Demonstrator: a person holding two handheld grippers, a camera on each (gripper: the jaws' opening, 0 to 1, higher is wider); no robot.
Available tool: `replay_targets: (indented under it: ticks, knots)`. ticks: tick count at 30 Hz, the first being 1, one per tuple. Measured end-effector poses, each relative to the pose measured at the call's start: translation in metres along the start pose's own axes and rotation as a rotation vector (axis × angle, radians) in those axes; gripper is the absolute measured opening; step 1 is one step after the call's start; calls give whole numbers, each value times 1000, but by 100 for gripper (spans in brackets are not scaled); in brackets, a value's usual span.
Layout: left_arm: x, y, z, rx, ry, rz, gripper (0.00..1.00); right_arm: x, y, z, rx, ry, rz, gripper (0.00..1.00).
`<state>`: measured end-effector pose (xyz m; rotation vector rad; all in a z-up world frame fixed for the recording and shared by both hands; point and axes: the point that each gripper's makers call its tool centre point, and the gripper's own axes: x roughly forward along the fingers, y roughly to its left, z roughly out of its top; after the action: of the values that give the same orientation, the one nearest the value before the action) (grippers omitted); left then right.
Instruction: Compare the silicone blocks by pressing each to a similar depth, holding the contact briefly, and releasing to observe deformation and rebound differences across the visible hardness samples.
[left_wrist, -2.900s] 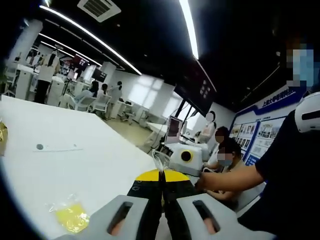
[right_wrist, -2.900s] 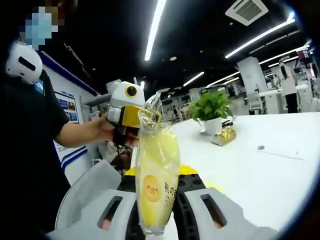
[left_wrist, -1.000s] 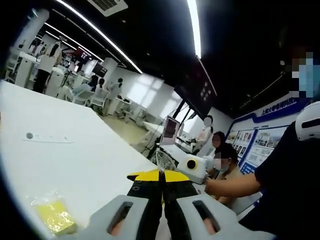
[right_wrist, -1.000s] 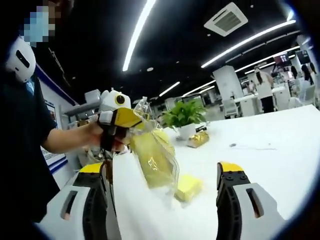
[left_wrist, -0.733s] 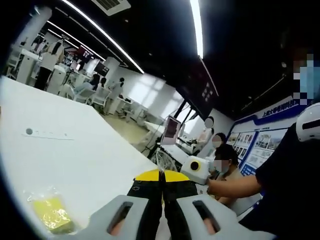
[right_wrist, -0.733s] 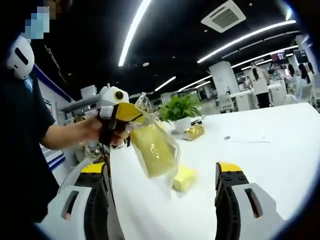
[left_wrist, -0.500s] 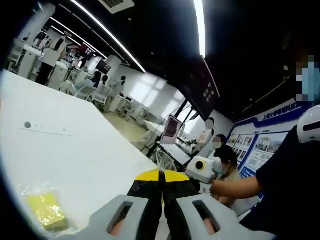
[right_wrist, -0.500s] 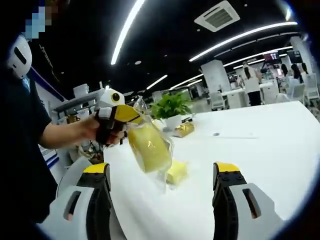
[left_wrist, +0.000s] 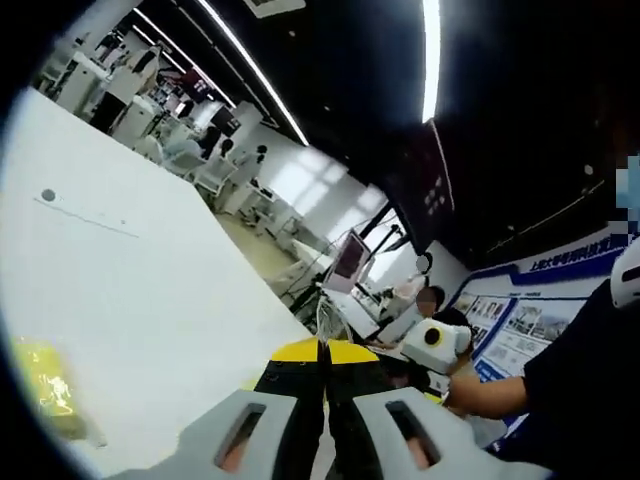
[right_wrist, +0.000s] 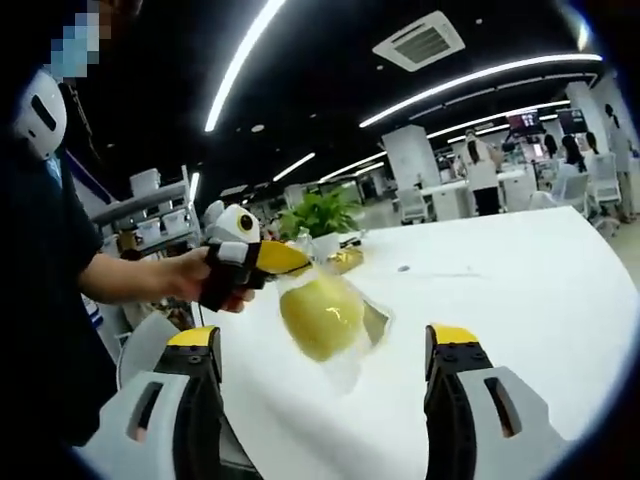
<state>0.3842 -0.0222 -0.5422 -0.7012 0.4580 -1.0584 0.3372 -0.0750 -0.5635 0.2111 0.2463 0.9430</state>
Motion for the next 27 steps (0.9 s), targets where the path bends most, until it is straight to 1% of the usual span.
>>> replay_targets:
  ticks: [2,3,4,5,7,8,10,11,13,14,15,16,17,18,19,20,22,23,24,26,27]
  knots:
    - [6,9,-8,-32,-2,17,0,-3,-3,-1,3,3,-10,77]
    - [8,16,-10,-77,-23,40,0,-4,-4,-2,4,3,-13,77]
    - [10,20,-11,-110,-36,41,0,-5,-4,-1,6,2,-14,77]
    - [12,27,-11,-147,-68,55,0,-7,-4,-1,8,1,-14,77]
    - [13,38,-11,-202,-106,72,0,-8,-7,-2,8,3,-24,79]
    - [13,46,-12,-216,-118,97,0,-10,-8,-1,7,4,-23,78]
    - [13,63,-19,-247,-118,129,0,-10,-8,-1,13,9,-19,76]
    - [12,74,-20,-251,-123,166,0,-10,-8,-1,9,8,-21,77]
    - [9,89,-26,-263,-120,207,0,-12,-10,1,1,12,-21,76]
    - [5,101,-27,-271,-135,246,0,-13,-11,3,-2,11,-22,76]
    - [1,108,-21,-311,-182,259,0,-13,-11,4,-2,9,-23,76]
    - [-3,115,-17,-376,-219,253,0,-14,-11,6,0,1,-23,76]
    - [-6,120,-18,-349,-212,261,0,-15,-10,8,8,-9,-23,77]
    - [-9,129,-15,-344,-239,300,0,-16,-10,9,12,-14,-22,76]
    - [-11,136,-14,-317,-229,319,0,-17,-10,9,16,-15,-23,76]
    - [-12,140,-14,-322,-221,324,0,-17,-11,9,20,-13,-25,76]
    - [-15,153,-14,-322,-208,360,0,-17,-11,9,27,-14,-27,76]
    - [-18,163,-14,-293,-191,395,0,-18,-11,9,31,-15,-31,76]
    - [-18,167,-13,-282,-184,404,0,-18,-11,8,33,-15,-33,76]
    - [-19,175,-10,-287,-186,424,0,-19,-11,7,43,-16,-36,76]
    - [-19,183,-9,-280,-181,440,0,-19,-11,7,46,-12,-36,76]
